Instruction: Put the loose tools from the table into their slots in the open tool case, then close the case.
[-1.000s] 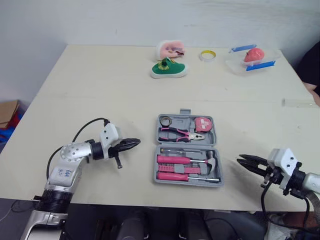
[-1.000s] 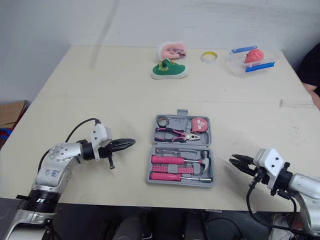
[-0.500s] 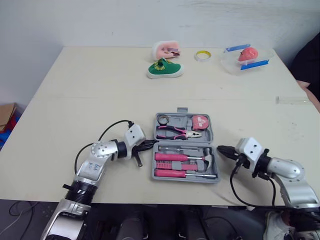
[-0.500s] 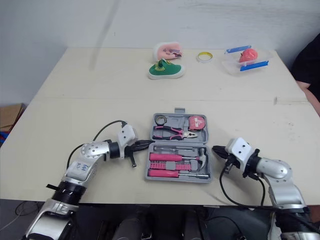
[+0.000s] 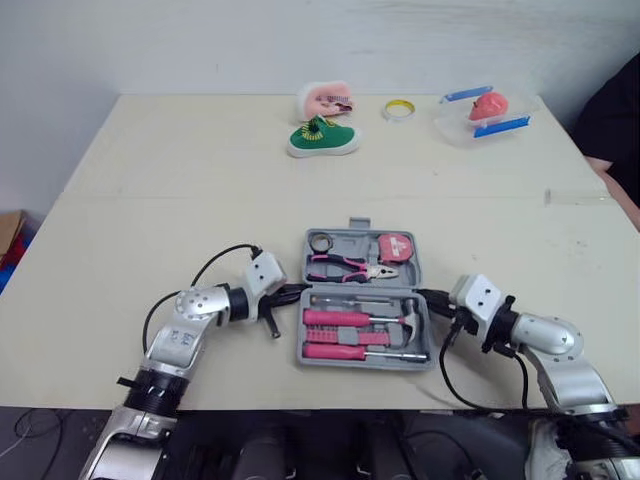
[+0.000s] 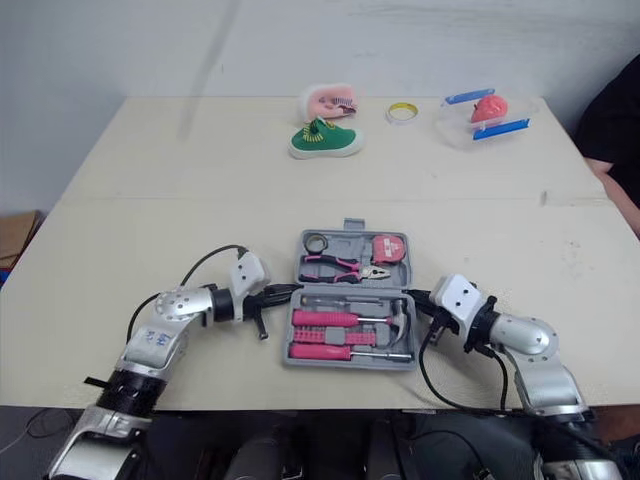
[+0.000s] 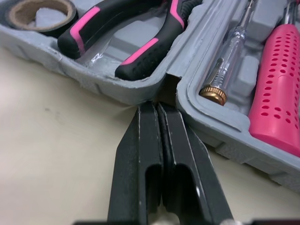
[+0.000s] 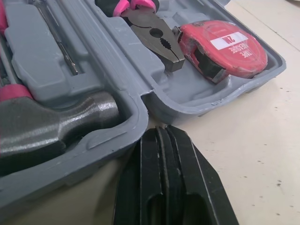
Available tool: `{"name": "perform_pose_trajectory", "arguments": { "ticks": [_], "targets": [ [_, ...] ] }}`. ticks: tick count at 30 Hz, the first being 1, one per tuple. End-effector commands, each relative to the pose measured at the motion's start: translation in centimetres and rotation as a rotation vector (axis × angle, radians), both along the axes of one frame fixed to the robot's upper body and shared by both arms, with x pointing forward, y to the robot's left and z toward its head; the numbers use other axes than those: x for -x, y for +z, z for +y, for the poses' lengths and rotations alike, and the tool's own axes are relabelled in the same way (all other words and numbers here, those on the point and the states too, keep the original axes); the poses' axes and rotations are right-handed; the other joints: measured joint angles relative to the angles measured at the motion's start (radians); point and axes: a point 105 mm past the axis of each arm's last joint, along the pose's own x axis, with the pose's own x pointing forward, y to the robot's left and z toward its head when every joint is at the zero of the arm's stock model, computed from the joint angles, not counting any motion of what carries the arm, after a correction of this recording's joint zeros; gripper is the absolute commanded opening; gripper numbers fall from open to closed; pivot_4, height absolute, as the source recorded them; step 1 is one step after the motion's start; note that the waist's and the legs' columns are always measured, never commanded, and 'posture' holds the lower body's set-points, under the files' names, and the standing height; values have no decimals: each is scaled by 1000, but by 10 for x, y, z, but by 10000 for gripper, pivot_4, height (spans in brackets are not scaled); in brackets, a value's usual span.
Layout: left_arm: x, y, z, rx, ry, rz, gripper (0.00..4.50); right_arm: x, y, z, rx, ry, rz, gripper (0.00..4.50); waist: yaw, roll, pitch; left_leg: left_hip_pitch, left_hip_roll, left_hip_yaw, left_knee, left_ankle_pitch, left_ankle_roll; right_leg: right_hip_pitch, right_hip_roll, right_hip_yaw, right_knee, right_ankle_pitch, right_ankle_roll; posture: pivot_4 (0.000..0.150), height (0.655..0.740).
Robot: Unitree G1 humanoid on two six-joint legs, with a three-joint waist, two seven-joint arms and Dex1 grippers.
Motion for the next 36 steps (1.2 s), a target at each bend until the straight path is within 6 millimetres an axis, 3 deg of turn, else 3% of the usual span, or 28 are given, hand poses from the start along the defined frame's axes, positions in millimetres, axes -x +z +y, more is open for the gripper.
{"name": "perform_pose_trajectory", "arguments": {
  "ticks": [1, 5, 12, 14, 15, 16, 18, 22, 23, 24, 26, 28, 30, 33, 36],
  "targets": [
    [15, -6, -1, -12, -30, 41, 0, 15, -1, 18, -12, 95, 28, 401, 1, 0, 0, 0, 0, 0, 0, 0, 0, 0, 0, 0, 0, 0, 0, 1500, 7400],
    [19, -5, 6, -21, 1, 42, 0, 19, -1, 6, -16, 46, 45, 401, 4, 0, 0, 0, 0, 0, 0, 0, 0, 0, 0, 0, 0, 0, 0, 1500, 7400],
    [8, -5, 32, -15, 134, 21, 0, 20, -3, -11, -7, -26, 54, 401, 5, 0, 0, 0, 0, 0, 1, -3, -4, 0, -1, 1, 0, 0, 0, 1500, 7400],
    [8, 2, 41, 10, 152, 28, 5492, 24, 0, -22, -105, -95, 171, 0, 6, 0, 0, 0, 0, 0, 1, -3, -4, 0, -1, 1, 1, 0, 0, 1500, 7400],
    [9, 3, 45, 2, 153, 27, 8365, 24, 6, -24, -108, -94, 143, 0, 6, 0, 0, 0, 0, 0, 1, -3, -4, 0, -1, 1, 1, 0, 0, 1500, 7400],
    [8, 7, 49, -7, 159, -1, 13073, 24, 10, -31, -96, -113, 129, 6521, 6, 0, 0, 0, 0, 0, 1, -2, -3, 0, -1, 1, 1, 0, 0, 1500, 7400],
    [6, 14, 56, -11, 172, -40, 22387, 26, 15, -41, -44, -124, 98, 13977, 8, 0, 0, -1, -1, 0, 1, -3, -3, -1, -2, 1, 1, 0, 0, 1500, 7400],
    [6, 27, 66, 0, 169, -85, 41566, 30, 22, -57, -24, -157, 95, 35526, 9, 0, 0, -1, -1, 0, 1, -4, -3, -1, -2, 0, 0, 0, 0, 1500, 7400],
    [3, 37, 72, -7, 186, -119, 44935, 30, 35, -62, -79, -190, 91, 40070, 9, 0, 0, -2, -1, 0, 1, -4, -3, -1, -2, 1, 0, 0, 0, 1500, 7400],
    [0, 45, 77, -11, 199, -142, 45000, 31, 44, -65, -119, -209, 90, 44875, 9, 0, 0, -3, -1, 0, 1, -3, -3, -3, -2, 1, 0, 0, 0, 1500, 7400],
    [-1, 60, 76, 52, 206, -103, 45000, 28, 53, -73, -121, -316, 128, 44875, 8, 0, 1, -6, -1, 0, 1, 0, 1, -6, -2, 1, 1, 0, 0, 1500, 7400],
    [-7, 62, 75, 54, 298, 36, 45000, 26, 56, -65, -159, -370, 293, 44875, 5, 0, 1, -6, -1, 0, 1, 1, 2, -7, -2, 1, 3, 0, 0, 1500, 7400],
    [-8, 72, 60, 122, 289, 138, 45000, 23, 69, -45, -232, -341, 393, 44875, 3, -1, 2, -5, -1, 0, 2, 1, 3, -6, -2, 3, 4, 0, 0, 1500, 7400],
    [-11, 81, 47, 128, 298, 188, 45000, 17, 81, -30, -296, -358, 506, 44875, 6, -2, 3, -5, 0, 0, 1, 0, 5, -7, -2, 2, 4, 2, -1, 1500, 7400],
    [-15, 78, 42, 87, 376, 318, 45000, 12, 83, -21, -288, -403, 632, 44875, 6, -3, 3, -8, -1, -1, 0, 3, 1, -9, -1, 1, 3, 1, -2, 1500, 7400]
  ]
}}
